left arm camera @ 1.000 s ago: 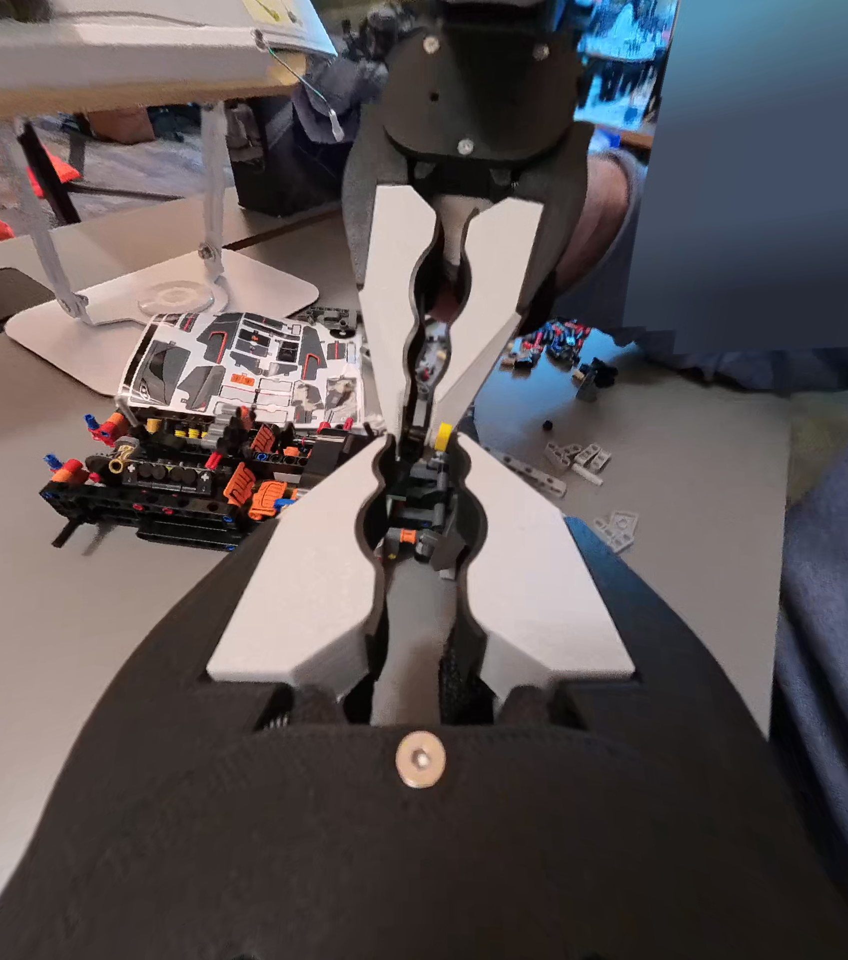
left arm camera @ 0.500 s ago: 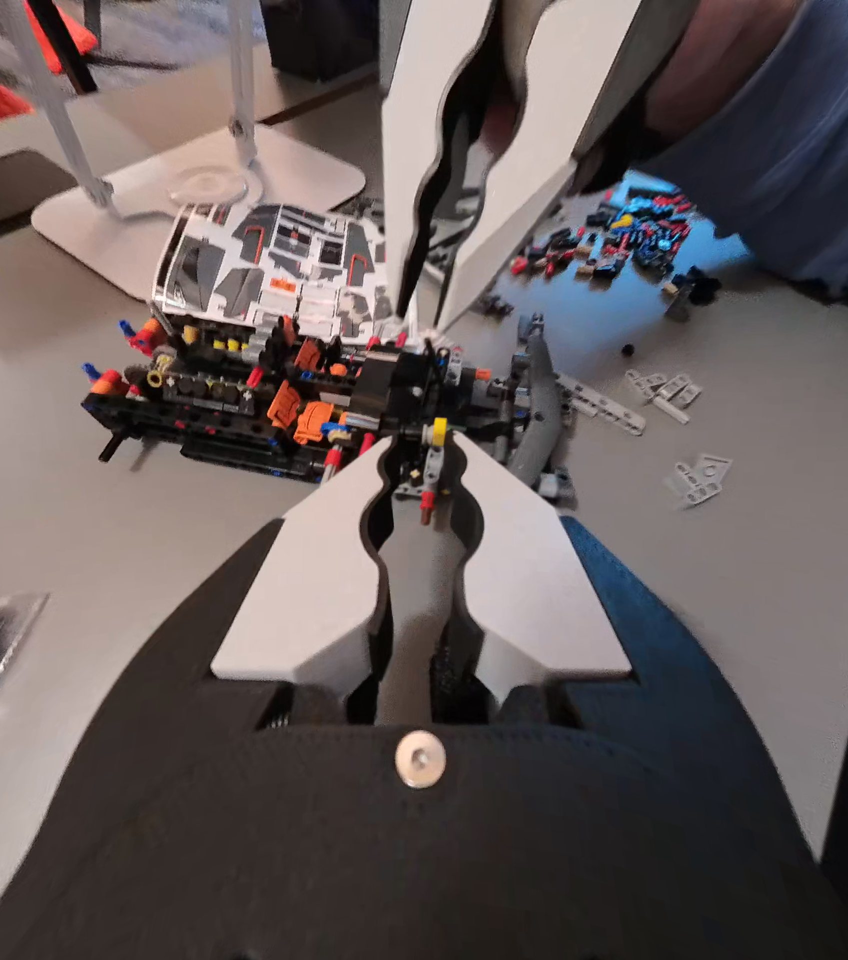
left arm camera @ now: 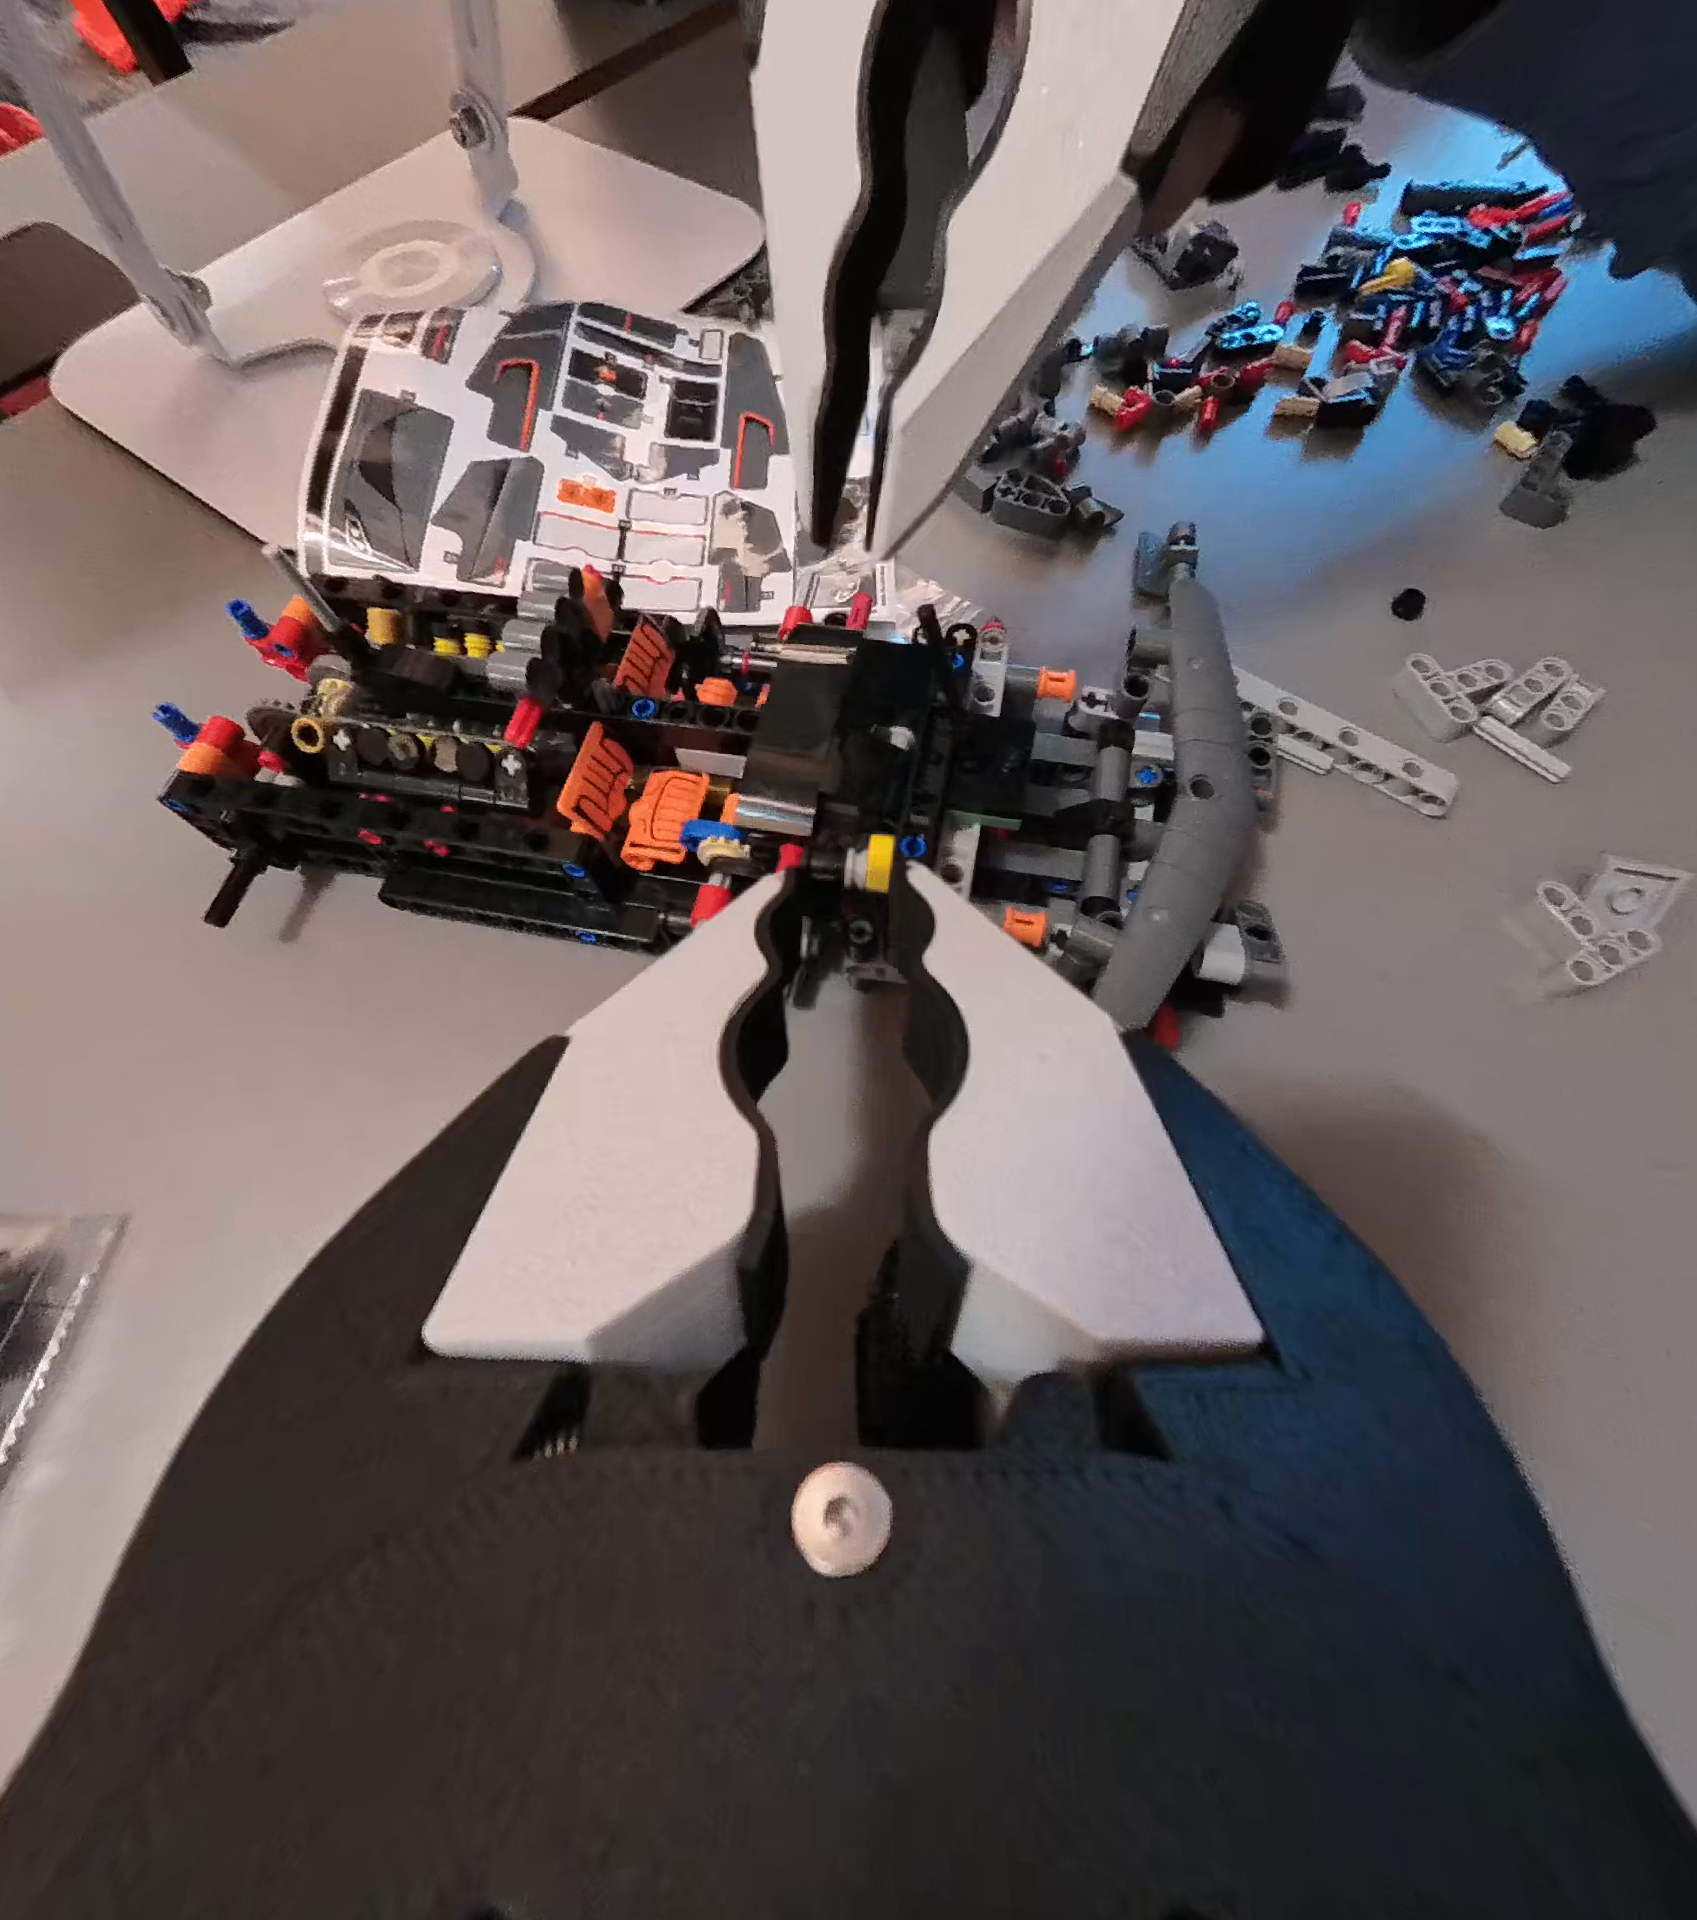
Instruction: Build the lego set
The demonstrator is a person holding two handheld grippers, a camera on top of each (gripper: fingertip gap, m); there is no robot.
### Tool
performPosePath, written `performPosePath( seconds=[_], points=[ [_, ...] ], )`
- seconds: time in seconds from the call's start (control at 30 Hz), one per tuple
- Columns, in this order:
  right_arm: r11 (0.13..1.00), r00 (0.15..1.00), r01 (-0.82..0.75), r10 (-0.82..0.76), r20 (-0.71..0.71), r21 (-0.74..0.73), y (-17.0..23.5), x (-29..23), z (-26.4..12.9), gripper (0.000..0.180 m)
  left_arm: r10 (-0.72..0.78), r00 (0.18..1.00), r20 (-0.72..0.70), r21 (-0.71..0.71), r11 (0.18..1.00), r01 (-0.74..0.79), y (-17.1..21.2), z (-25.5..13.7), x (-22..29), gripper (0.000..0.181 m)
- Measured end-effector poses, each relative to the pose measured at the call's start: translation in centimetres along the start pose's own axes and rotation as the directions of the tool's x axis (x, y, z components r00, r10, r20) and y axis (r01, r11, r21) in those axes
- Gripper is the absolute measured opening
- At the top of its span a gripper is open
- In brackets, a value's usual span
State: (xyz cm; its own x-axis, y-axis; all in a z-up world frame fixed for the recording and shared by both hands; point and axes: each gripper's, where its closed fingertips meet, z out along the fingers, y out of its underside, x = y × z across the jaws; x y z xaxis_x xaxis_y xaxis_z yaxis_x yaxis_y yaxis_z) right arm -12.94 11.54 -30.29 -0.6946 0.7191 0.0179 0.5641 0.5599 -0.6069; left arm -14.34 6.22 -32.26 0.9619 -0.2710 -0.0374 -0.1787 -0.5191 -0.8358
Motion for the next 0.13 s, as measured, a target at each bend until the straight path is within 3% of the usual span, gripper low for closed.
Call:
performPosePath(
  seconds=[0.13],
  points=[
    [1.0,1.0,-0.01,0.011,0.011,-0.008,0.44,0.16,0.6,0.004,-0.01,1.0,-0.015,0.002,1.0,0.01,0.32,0.44,0.09,0.014]
  ],
)
